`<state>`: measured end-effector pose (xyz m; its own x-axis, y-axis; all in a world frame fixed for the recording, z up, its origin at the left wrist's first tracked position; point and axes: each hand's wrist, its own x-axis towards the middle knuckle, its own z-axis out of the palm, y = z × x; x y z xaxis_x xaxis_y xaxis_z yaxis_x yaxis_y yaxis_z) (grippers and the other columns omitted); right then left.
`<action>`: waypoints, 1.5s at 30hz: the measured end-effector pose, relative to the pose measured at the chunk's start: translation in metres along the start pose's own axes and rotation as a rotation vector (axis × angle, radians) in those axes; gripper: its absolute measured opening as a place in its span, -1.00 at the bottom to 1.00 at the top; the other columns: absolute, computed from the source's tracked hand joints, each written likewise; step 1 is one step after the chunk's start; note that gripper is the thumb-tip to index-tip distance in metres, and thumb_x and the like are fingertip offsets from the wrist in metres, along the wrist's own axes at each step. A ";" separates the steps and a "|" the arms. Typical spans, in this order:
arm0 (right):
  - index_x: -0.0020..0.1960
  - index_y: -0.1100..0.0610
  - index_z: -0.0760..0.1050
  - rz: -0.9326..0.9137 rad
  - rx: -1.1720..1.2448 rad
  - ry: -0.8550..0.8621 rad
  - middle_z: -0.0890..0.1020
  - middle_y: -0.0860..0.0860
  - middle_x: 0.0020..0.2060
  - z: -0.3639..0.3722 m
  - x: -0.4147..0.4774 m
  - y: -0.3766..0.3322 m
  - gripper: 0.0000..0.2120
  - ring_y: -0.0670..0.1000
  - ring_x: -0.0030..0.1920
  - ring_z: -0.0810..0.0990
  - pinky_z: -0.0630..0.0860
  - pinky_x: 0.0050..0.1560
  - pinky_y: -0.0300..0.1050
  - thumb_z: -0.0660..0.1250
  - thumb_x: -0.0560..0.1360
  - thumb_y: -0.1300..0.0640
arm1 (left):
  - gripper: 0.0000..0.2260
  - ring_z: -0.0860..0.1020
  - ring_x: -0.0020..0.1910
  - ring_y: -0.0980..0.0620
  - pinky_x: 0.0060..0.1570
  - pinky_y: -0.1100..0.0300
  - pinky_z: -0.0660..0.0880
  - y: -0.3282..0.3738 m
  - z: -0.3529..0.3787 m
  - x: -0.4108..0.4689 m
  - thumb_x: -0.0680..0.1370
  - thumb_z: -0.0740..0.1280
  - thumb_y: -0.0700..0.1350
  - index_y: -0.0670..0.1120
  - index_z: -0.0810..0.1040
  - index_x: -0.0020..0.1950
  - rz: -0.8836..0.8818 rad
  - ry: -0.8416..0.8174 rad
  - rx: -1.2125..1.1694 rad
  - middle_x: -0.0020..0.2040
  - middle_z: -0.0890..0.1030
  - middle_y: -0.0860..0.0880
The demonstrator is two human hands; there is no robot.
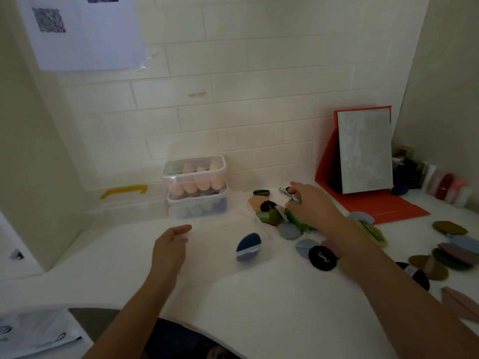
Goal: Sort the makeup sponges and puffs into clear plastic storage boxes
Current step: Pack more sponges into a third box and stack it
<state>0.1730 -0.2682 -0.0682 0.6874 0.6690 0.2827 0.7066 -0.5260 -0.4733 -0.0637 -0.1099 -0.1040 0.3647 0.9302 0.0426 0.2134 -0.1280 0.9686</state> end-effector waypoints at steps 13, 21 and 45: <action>0.38 0.04 0.30 0.033 0.004 0.028 0.49 0.15 0.16 0.022 0.010 0.035 -0.43 0.17 0.12 0.46 0.40 0.14 0.00 0.38 0.40 0.14 | -0.67 0.25 0.39 -0.07 0.39 0.13 0.11 0.033 0.010 -0.005 0.49 0.25 -0.35 -0.07 0.50 0.20 0.421 0.144 0.293 0.36 0.37 -0.09; 0.25 -0.01 0.30 -0.032 0.747 -0.154 0.51 0.08 0.14 -0.046 -0.015 -0.008 -0.50 -0.01 -0.10 0.54 0.50 -0.24 -0.22 0.38 0.42 0.29 | -0.70 0.48 0.07 0.29 0.04 0.46 0.41 0.073 0.059 -0.073 0.49 0.37 -0.18 0.22 0.42 0.02 0.615 -0.275 0.138 0.09 0.52 0.18; -0.24 0.30 0.45 -0.234 0.396 0.195 0.44 0.07 -0.38 -0.047 -0.045 -0.050 -0.64 -0.02 -0.33 0.39 0.35 -0.26 -0.11 0.31 0.49 -0.01 | -0.86 0.57 -0.39 0.05 -0.36 0.15 0.55 0.116 0.106 -0.079 0.37 0.45 -0.18 -0.12 0.57 -0.11 0.437 -0.359 0.423 -0.28 0.64 -0.08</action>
<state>0.1145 -0.2969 -0.0181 0.5635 0.6150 0.5517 0.7535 -0.1088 -0.6484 0.0284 -0.2344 -0.0213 0.7583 0.6012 0.2520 0.2863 -0.6545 0.6998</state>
